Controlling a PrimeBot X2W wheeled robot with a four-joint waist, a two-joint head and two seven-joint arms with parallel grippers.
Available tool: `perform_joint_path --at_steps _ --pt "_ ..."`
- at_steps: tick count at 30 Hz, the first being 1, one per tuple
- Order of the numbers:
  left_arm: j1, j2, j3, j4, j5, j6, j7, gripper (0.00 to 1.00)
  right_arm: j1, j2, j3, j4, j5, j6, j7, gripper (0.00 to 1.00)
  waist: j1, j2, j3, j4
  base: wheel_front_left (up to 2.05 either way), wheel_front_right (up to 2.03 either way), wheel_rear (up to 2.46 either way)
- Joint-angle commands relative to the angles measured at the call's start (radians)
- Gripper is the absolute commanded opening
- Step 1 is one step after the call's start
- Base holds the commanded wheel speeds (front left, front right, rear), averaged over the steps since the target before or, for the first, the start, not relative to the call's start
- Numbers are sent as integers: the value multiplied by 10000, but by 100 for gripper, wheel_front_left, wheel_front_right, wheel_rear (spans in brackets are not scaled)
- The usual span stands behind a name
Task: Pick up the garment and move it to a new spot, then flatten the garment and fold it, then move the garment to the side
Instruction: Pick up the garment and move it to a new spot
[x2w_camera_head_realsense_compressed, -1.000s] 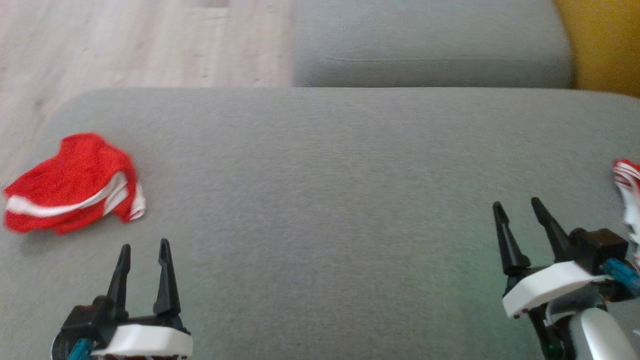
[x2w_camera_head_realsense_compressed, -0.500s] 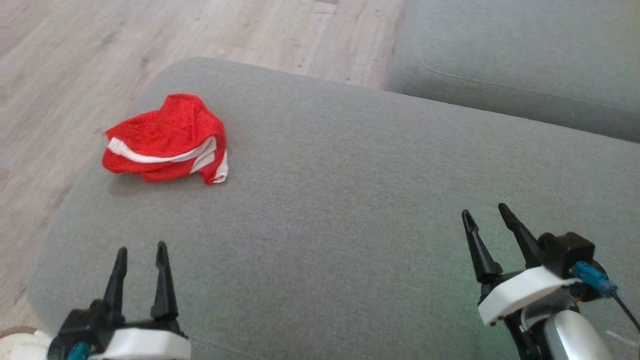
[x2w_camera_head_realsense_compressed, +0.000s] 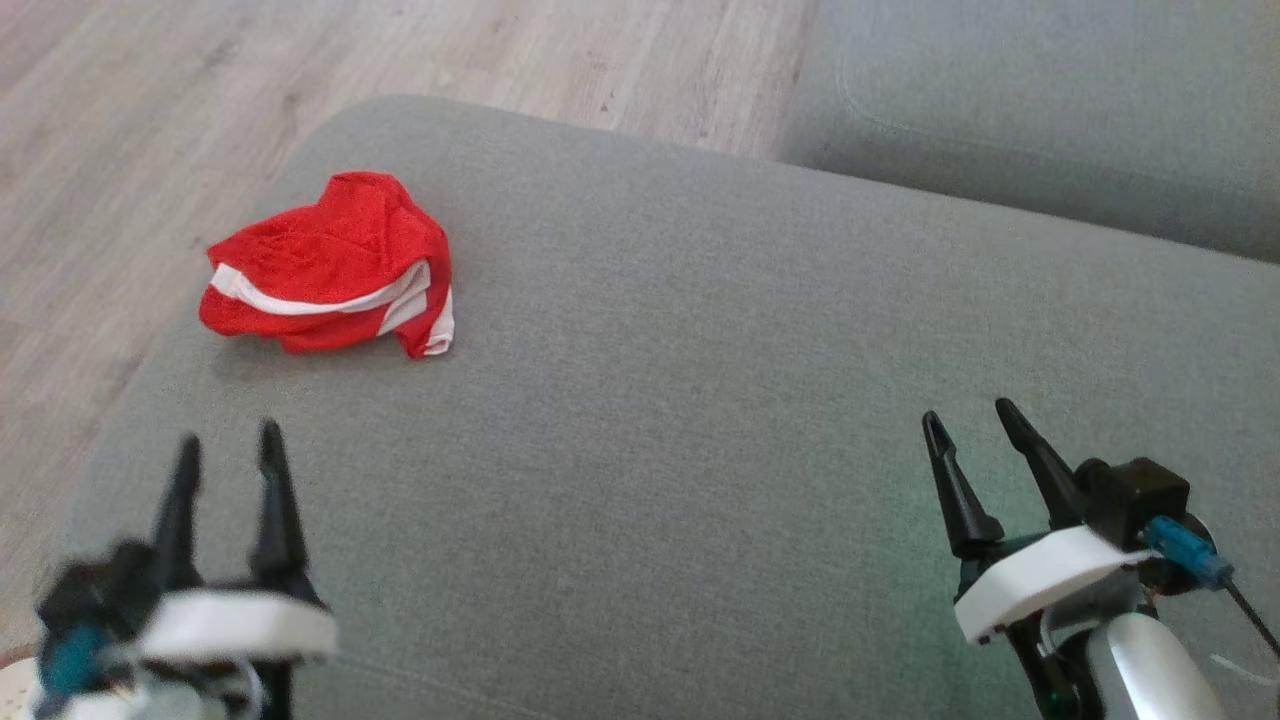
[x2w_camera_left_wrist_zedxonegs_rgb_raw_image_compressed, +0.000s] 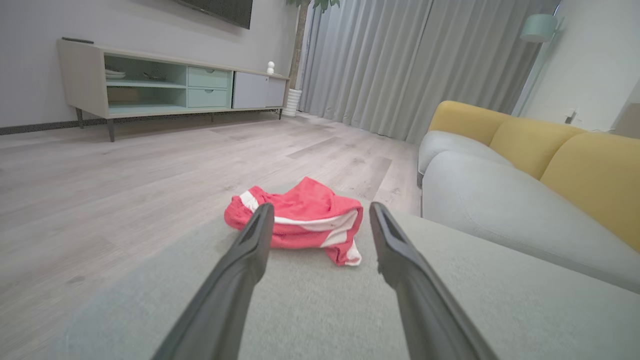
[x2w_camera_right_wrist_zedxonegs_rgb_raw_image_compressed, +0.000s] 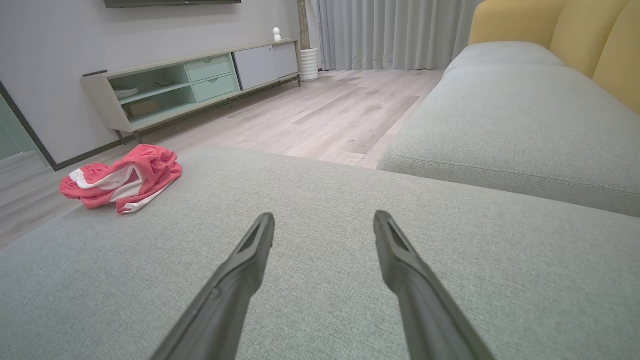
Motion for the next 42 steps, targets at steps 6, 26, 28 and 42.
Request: perform_joint_path --at_steps 6,26,28,42 --pt "-2600 1238 1109 291 -568 466 2480 100 -783 -226 348 -693 -71 67 67 100 0 0 799 -559 0 0 0" --pt "-5375 3786 3595 4307 -3159 1213 7209 100 -2120 -895 789 -2671 -342 67 551 100 0 0 4306 -3954 0 0 0" --pt "-5322 3839 3715 4414 -3324 1447 7624 100 -2140 -850 747 -2753 -344 67 509 100 0 0 4398 -4126 0 0 0" --pt "-5191 4100 3974 3172 -3494 1304 7551 0 -2031 -651 641 -2304 -286 67 181 100 0 0 3483 -4180 0 0 0"
